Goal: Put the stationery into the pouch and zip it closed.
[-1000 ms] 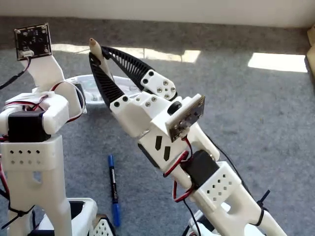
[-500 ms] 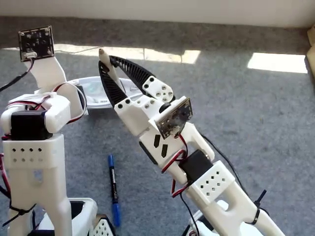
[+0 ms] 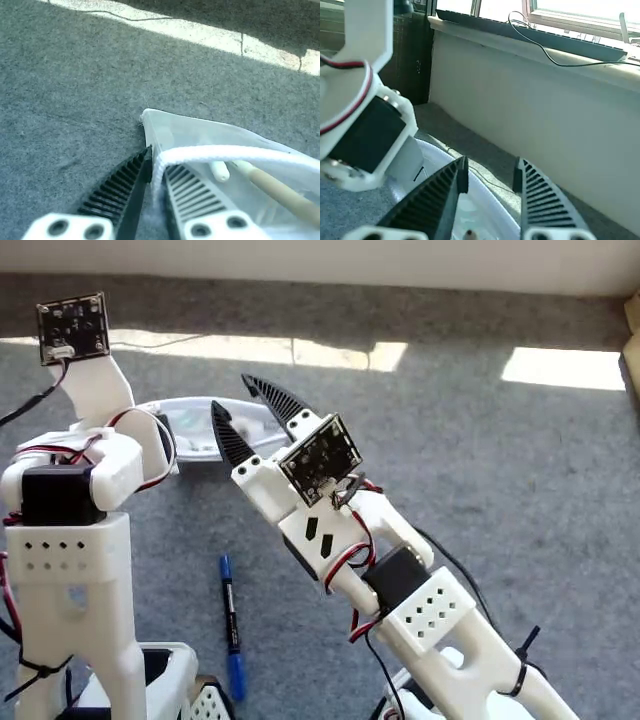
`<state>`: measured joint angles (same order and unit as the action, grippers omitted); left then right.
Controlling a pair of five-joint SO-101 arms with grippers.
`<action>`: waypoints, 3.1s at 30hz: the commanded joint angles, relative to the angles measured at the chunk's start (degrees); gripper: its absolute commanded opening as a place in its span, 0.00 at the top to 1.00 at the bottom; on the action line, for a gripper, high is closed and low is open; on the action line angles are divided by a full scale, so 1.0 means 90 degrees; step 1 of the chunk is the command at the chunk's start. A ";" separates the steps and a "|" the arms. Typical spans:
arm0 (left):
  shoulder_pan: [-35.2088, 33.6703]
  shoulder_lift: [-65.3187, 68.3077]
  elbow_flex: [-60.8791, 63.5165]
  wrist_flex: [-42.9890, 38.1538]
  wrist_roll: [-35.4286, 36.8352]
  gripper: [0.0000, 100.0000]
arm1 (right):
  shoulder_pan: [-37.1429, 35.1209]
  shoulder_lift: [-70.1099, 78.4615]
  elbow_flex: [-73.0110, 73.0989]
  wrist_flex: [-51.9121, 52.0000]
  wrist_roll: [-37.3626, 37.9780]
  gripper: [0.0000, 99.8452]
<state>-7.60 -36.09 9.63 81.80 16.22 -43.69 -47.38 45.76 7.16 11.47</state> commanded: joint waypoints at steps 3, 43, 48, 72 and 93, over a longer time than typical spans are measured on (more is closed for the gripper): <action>0.0083 -0.0259 -0.0122 -0.0186 0.0010 0.99 | 0.0083 -0.0317 -0.0112 0.0054 0.0059 0.84; -0.1812 -0.0278 -0.0024 -0.0195 0.0049 0.99 | -0.1402 -0.0044 -0.0757 0.4684 -0.2569 0.84; -0.2076 -0.0288 0.0005 -0.0195 0.0059 0.99 | -0.1480 0.1109 -0.0777 0.4635 -0.3292 0.84; -0.2486 -0.0278 0.0024 -0.0176 0.0059 0.99 | -0.1939 0.4928 -0.1910 0.4000 -0.4239 0.84; -0.2476 -0.0298 0.0337 -0.0352 0.0039 0.99 | -0.1871 0.6149 -0.2457 0.4020 -0.3976 0.98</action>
<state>-29.49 -36.97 13.23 80.13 16.22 -60.40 8.09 26.15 44.44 -26.07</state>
